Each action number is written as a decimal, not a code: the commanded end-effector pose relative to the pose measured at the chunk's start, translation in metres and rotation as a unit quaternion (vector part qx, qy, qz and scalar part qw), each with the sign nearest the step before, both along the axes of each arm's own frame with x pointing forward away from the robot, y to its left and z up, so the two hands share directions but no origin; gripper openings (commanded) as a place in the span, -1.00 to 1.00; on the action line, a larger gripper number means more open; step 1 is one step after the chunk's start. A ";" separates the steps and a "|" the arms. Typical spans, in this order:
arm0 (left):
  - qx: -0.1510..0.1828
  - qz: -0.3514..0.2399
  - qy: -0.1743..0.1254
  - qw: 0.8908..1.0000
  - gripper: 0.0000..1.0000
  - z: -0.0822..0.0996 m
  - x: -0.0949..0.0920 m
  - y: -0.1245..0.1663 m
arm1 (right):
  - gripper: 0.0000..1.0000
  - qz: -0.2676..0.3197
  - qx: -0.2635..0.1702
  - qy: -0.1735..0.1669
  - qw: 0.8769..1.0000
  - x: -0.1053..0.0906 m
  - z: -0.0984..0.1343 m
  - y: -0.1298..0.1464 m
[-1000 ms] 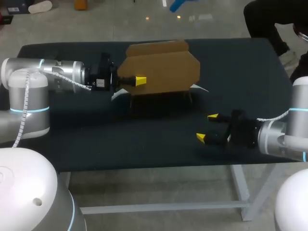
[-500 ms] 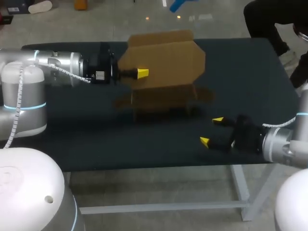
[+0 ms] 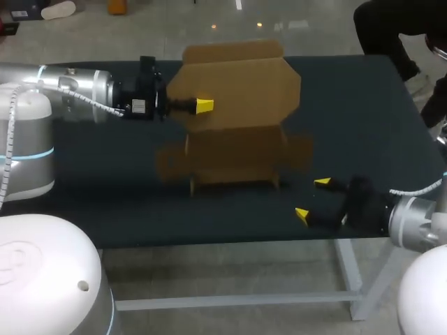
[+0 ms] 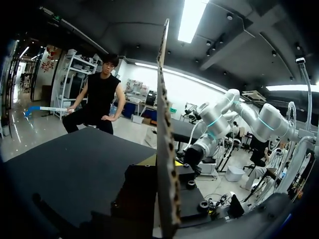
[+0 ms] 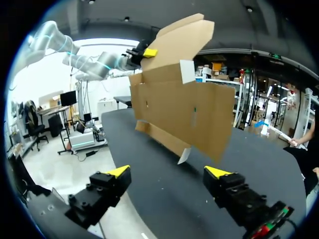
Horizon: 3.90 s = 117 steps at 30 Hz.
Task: Assemble the packaging by folding the flat box into shape, placing the metal phone stand inside, and closing the box properly
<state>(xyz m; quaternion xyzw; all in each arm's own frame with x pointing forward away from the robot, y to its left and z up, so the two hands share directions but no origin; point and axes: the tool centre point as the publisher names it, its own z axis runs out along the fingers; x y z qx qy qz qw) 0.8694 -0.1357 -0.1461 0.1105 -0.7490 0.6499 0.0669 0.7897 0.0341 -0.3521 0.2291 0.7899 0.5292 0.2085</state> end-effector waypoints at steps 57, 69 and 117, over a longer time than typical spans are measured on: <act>-0.004 -0.045 0.100 0.994 -1.00 -0.007 0.060 -0.007 | 1.00 -0.004 -0.002 0.005 1.000 -0.011 0.002 0.009; 0.001 -0.030 0.103 0.994 -1.00 -0.014 0.074 -0.010 | 1.00 -0.003 0.001 0.010 1.000 -0.009 -0.003 0.010; 0.004 0.002 0.087 0.996 -1.00 -0.035 0.089 -0.002 | -1.00 -0.038 0.016 0.040 0.998 0.023 -0.019 0.075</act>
